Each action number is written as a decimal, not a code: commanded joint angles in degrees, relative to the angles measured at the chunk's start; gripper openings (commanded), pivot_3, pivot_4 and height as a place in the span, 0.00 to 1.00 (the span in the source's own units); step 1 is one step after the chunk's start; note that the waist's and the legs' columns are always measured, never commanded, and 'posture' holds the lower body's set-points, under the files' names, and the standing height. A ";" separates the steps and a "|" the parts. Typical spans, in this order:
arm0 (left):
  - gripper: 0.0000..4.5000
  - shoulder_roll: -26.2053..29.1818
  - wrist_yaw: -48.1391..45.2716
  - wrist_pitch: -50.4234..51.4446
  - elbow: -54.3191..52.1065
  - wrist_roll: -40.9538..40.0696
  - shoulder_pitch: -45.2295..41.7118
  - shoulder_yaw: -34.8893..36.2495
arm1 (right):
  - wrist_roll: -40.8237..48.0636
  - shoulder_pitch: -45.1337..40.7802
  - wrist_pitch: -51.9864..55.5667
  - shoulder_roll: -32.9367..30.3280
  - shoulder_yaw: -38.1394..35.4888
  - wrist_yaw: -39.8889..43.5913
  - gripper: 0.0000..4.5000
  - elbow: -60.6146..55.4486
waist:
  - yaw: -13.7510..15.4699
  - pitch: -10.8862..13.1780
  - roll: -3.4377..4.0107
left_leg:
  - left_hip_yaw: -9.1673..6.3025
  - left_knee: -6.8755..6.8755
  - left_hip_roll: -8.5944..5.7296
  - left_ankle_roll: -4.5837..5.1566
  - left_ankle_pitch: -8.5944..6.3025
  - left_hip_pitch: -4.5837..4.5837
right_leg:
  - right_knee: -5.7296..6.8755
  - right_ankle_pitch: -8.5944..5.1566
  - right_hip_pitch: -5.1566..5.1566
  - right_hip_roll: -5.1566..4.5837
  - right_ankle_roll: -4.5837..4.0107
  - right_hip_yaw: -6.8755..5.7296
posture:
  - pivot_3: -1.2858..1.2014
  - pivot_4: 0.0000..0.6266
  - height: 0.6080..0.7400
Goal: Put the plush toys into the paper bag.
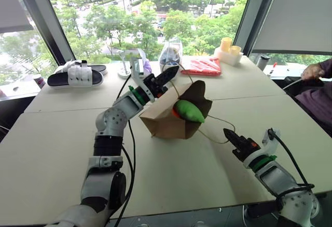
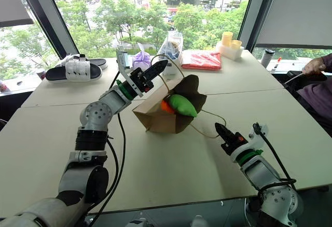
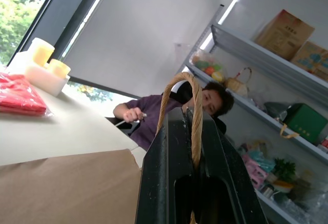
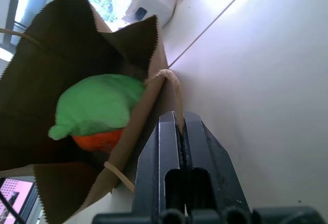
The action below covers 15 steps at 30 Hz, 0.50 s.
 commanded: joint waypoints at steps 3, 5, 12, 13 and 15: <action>0.00 3.08 0.90 2.77 -3.57 -4.07 -3.13 3.19 | 18.11 -6.03 -2.82 -6.38 -1.82 -2.28 0.00 -6.95 | -0.59 0.05 0.07 | -0.02 -0.02 0.02 0.00 0.00 0.00 | 0.00 0.00 0.00 0.01 0.00 -0.01 | 0.52 0.24 1.00; 0.00 4.06 1.98 4.31 -3.46 -6.11 -4.45 4.89 | 23.74 -8.89 -4.27 -9.39 -1.85 -3.38 0.00 -7.45 | -0.61 0.06 0.09 | -0.09 -0.02 0.04 0.01 0.00 0.00 | 0.02 0.00 -0.06 0.01 0.00 0.04 | 0.52 0.24 1.00; 0.00 5.27 3.01 4.49 0.88 -4.46 -4.54 4.53 | 26.81 -14.09 -7.83 -15.35 3.91 -7.22 0.00 -3.54 | -0.18 0.05 0.06 | -0.07 -0.01 0.02 0.04 -0.02 -0.02 | 0.00 0.00 0.02 0.01 0.00 -0.07 | 0.52 0.24 1.00; 0.00 5.21 2.68 4.08 1.81 -3.42 -4.18 3.76 | 26.39 -14.41 -8.13 -15.70 4.83 -7.20 0.00 -2.71 | -0.18 0.05 0.06 | -0.06 0.00 0.01 0.03 -0.02 -0.03 | -0.01 0.00 0.02 0.01 0.01 -0.07 | 0.52 0.24 1.00; 0.00 4.78 2.11 2.93 3.40 -1.66 -3.73 2.81 | 25.62 -14.59 -8.72 -16.30 6.34 -7.08 0.00 -1.37 | -0.20 0.05 0.06 | -0.04 0.00 0.00 0.03 -0.02 -0.03 | -0.02 0.00 0.02 0.01 0.00 -0.07 | 0.52 0.24 1.00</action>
